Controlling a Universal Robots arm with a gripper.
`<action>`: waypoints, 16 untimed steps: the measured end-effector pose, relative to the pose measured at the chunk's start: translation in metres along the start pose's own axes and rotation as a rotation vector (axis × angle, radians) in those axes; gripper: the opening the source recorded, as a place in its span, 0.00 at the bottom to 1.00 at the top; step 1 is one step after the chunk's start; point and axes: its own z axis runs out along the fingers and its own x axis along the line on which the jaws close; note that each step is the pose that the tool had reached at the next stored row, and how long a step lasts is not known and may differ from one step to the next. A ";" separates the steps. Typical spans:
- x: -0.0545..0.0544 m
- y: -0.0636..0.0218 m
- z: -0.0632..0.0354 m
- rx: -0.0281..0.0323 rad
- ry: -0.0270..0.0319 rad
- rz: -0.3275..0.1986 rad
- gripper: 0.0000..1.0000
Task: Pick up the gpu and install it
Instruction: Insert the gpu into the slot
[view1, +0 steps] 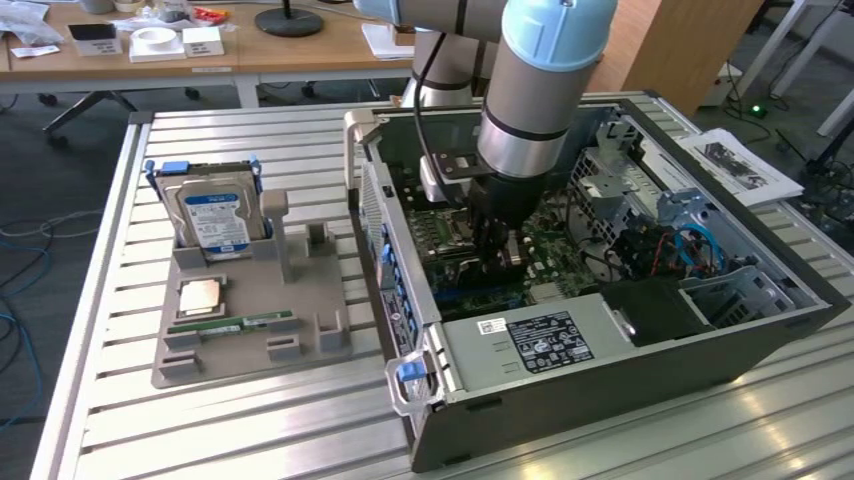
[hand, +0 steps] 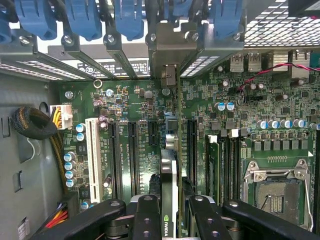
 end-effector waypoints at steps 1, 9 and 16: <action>0.000 0.0000 0.0000 0.0000 0.0000 0.000 0.27; 0.000 0.0004 0.0001 0.0002 -0.0001 0.000 0.27; -0.001 0.0015 0.0002 0.0003 -0.0004 0.000 0.27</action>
